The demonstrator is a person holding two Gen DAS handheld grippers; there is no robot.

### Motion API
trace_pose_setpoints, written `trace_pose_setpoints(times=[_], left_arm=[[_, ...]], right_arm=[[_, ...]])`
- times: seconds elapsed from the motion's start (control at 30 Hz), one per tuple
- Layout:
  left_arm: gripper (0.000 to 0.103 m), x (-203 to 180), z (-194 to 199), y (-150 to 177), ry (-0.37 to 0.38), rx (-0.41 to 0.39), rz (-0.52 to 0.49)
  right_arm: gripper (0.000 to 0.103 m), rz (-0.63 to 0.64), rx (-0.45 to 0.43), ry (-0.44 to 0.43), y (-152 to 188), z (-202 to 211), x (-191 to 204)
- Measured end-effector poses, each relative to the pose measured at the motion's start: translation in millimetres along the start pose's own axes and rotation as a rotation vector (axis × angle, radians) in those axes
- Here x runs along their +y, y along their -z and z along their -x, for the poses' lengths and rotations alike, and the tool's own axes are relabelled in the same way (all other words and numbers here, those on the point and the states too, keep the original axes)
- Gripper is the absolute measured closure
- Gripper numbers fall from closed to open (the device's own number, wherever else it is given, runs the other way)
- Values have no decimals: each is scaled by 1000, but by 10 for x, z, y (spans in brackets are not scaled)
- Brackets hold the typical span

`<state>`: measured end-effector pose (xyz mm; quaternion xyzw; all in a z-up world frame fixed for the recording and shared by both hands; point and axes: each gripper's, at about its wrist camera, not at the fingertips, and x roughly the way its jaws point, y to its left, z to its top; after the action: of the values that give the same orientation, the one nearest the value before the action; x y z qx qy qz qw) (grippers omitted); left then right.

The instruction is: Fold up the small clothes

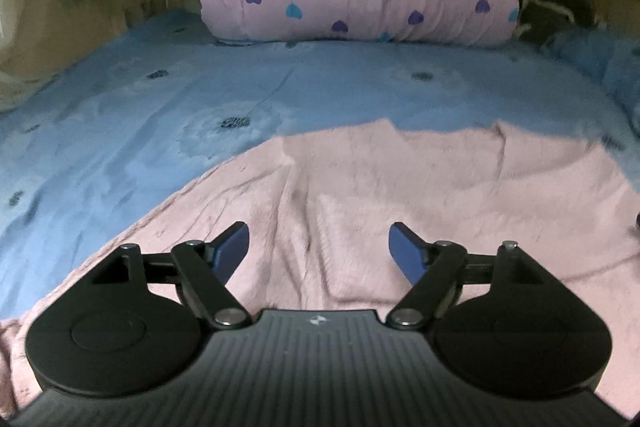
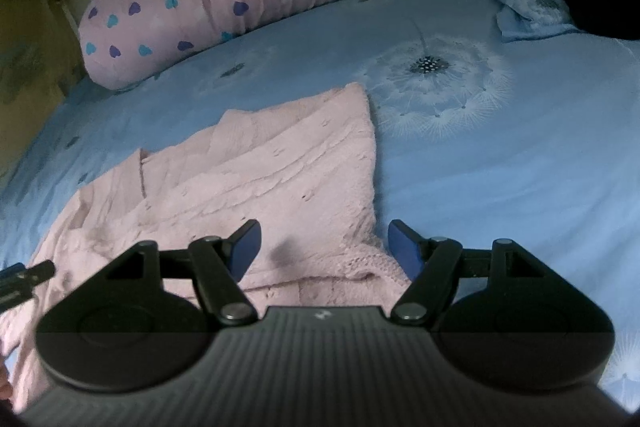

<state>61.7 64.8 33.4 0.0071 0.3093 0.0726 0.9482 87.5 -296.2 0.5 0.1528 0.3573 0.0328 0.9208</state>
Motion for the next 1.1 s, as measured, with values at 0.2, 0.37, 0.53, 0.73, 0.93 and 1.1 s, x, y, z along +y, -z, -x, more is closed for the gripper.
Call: trace_pose_setpoints(times=[0.2,0.37,0.53,0.73,0.93,1.1], left_arm=[[28,-52,-208,-83,37,-9,9],[33,-108,-443,-94,61,26,-24],[33,-32,-580,-62,111,42,25],[39,12,-664,-45,135,50,40],[39,-11,-685,-28,139,48,39],[41,54,-711,-35,191,62,94]], right_arm=[[31,-102,-40,13,-94,40,-244],[31,-147,-36,23,-130,8,-357],[31,-133,-45,23,-146,3,-360],[31,-113,-5,1,-111,-121,-282],[31,-12,-25,25,-120,-210,-163],[30,16,-37,11,-151,-319,-116]])
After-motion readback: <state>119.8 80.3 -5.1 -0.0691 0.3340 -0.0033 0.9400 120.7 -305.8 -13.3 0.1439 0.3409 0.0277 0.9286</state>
